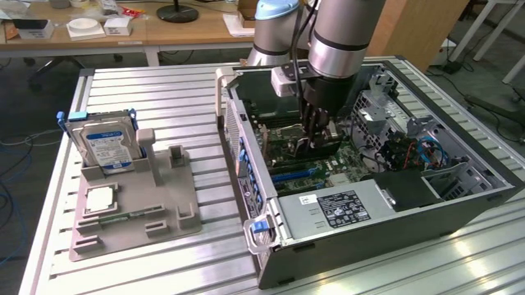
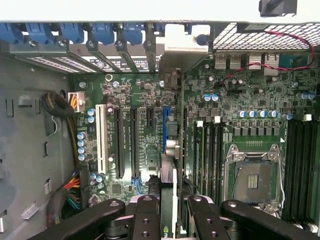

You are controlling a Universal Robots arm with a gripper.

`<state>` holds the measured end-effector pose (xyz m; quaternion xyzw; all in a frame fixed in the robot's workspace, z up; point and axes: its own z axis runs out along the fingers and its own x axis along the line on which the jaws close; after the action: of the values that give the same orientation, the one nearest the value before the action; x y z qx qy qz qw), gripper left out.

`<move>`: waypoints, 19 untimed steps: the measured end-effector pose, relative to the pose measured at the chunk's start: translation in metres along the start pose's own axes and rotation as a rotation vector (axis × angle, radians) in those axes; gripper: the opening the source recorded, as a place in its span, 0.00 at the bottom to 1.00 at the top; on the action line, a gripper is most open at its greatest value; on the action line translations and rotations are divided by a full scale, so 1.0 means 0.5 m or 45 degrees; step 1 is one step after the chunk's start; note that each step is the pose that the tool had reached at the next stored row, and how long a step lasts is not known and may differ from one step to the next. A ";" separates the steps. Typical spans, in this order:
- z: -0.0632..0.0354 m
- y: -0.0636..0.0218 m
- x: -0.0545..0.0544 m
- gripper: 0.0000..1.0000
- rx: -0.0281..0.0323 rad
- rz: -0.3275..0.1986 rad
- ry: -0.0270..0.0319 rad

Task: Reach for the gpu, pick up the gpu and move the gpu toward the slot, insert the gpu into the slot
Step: 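Insert the gpu into the slot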

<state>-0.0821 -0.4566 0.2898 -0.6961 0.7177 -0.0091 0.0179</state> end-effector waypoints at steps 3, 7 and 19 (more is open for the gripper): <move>0.001 0.000 0.000 0.26 0.0000 0.000 0.0001; 0.001 0.000 0.000 0.26 0.0000 0.000 0.0010; 0.009 0.003 0.002 0.26 -0.0001 -0.001 0.0018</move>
<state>-0.0835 -0.4576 0.2850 -0.6964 0.7174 -0.0096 0.0174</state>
